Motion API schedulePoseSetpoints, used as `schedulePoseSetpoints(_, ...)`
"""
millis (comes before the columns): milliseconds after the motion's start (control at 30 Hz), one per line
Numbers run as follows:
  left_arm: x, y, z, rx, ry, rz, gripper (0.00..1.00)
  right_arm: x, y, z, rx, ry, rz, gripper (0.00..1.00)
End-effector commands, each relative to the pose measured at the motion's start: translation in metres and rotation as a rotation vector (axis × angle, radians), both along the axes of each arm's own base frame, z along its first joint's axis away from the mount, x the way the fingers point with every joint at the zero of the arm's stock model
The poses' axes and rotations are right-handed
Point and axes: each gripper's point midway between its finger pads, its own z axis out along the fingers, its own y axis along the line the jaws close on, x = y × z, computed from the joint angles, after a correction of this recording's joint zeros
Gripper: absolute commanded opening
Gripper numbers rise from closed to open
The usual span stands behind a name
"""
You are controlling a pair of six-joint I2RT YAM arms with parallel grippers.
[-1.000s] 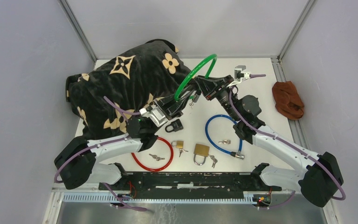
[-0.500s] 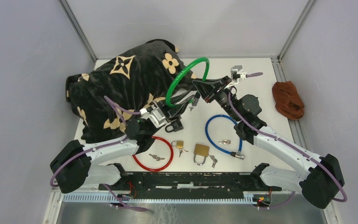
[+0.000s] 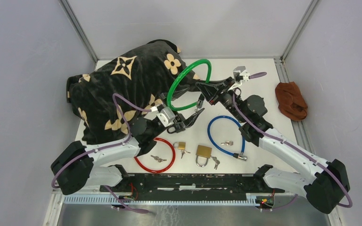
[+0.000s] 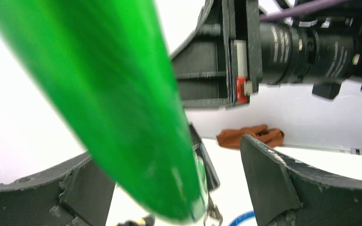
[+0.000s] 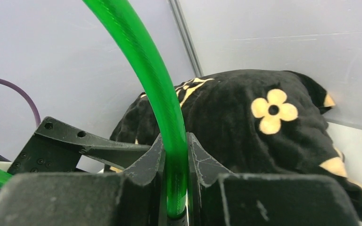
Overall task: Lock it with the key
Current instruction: Lock the lock.
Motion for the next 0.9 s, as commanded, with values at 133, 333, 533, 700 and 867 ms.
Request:
schedulePoseSetpoints(133, -0.003, 0.003, -0.054, 0.143, 0.195, -0.02, 1.0, 0.0, -0.028, 0.033, -0.034, -0.121, -0.035, 0.0)
schedulePoseSetpoints(333, -0.014, 0.011, -0.107, 0.295, 0.317, -0.036, 1.0, 0.019, -0.04, 0.001, -0.231, -0.11, -0.076, 0.0)
schedulePoseSetpoints(533, -0.029, 0.03, -0.156, 0.469, 0.432, -0.094, 1.0, 0.03, -0.04, -0.048, -0.466, -0.075, -0.033, 0.0)
schedulePoseSetpoints(700, -0.039, 0.046, -0.17, 0.54, 0.512, -0.171, 1.0, 0.032, -0.03, -0.091, -0.643, -0.056, 0.085, 0.0)
schedulePoseSetpoints(867, -0.049, 0.063, -0.173, 0.602, 0.547, -0.187, 1.0, 0.036, -0.028, -0.124, -0.745, -0.035, 0.156, 0.0)
